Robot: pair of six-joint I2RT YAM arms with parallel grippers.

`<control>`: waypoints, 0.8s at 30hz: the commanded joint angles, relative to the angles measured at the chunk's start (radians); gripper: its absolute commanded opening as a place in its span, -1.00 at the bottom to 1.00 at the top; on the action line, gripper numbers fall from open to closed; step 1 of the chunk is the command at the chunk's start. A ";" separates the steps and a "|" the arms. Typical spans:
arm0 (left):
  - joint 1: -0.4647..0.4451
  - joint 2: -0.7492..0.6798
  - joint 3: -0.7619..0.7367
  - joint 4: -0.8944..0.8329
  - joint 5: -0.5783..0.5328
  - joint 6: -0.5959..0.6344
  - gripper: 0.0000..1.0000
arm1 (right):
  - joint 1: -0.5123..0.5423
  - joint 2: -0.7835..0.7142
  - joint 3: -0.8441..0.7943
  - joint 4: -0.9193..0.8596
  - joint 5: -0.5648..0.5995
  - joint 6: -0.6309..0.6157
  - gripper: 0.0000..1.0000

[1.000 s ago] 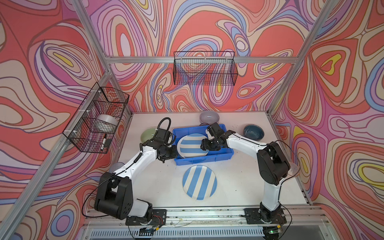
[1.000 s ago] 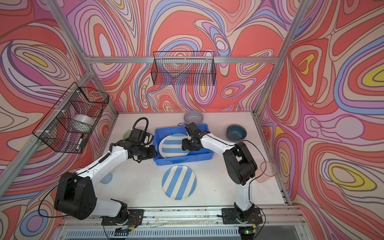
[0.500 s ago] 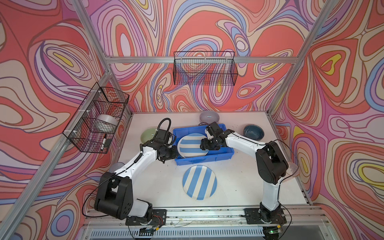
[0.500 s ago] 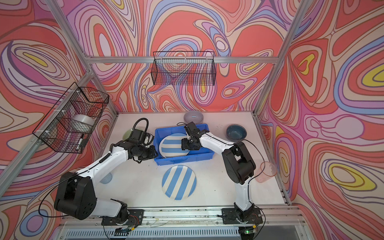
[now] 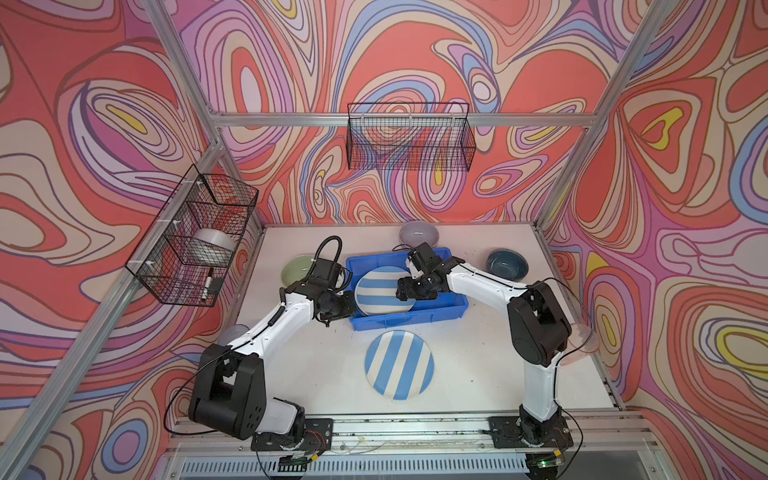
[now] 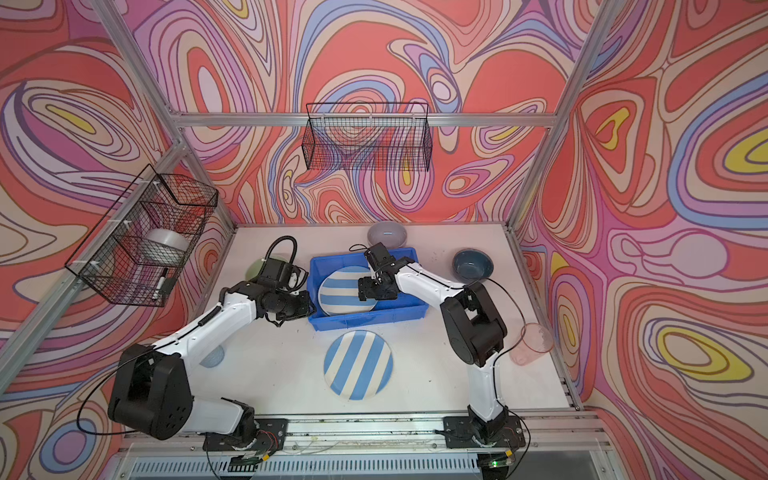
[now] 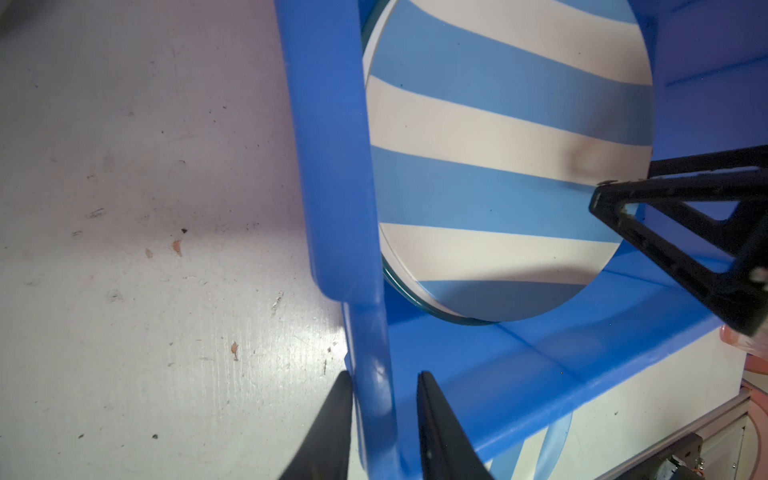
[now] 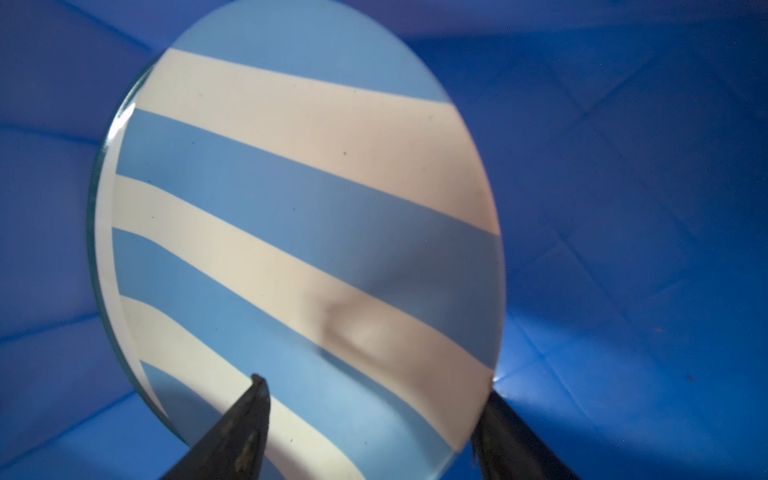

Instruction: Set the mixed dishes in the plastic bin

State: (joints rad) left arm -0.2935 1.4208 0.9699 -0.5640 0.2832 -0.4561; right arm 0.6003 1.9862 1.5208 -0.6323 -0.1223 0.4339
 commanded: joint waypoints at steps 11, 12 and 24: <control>-0.001 -0.022 -0.002 -0.004 0.014 0.010 -0.40 | 0.008 0.035 0.067 -0.053 0.087 -0.047 0.64; -0.001 -0.023 -0.001 -0.008 0.013 0.011 -0.40 | 0.007 0.040 0.067 -0.053 0.084 -0.051 0.64; -0.001 -0.020 0.009 -0.019 0.006 0.017 -0.40 | 0.018 0.082 0.106 -0.059 0.018 -0.083 0.61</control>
State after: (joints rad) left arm -0.2935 1.4151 0.9703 -0.5655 0.2810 -0.4553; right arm 0.6071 2.0480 1.5967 -0.6762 -0.0818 0.3698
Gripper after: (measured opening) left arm 0.301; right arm 0.806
